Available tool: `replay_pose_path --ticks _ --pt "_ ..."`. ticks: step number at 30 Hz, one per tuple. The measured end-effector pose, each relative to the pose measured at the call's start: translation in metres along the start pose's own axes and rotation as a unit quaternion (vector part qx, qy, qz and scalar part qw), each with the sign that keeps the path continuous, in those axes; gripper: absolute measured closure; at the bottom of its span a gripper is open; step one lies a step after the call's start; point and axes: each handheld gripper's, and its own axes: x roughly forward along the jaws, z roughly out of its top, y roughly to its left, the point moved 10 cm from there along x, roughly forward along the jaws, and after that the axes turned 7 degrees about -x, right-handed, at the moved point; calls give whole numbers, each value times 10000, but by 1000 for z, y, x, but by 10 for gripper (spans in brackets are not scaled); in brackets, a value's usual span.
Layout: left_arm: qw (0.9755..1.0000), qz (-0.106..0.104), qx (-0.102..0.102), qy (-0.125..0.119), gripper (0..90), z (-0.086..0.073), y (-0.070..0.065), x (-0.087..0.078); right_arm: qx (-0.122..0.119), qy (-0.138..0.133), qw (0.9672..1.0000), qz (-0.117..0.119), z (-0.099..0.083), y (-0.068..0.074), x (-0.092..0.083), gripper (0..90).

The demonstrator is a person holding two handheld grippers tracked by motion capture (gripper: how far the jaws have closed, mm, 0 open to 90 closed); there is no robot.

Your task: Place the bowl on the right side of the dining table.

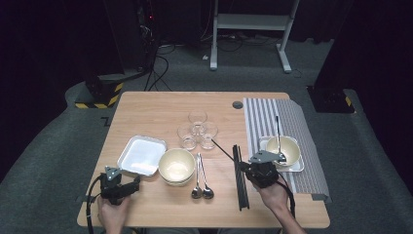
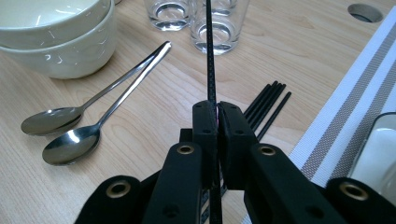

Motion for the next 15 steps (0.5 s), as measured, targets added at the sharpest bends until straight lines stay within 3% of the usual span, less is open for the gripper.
replay_pose_path --ticks 15 --pt "10000 -9 -4 3 166 0 0 0 186 -166 9995 -215 4 -30 -17 863"
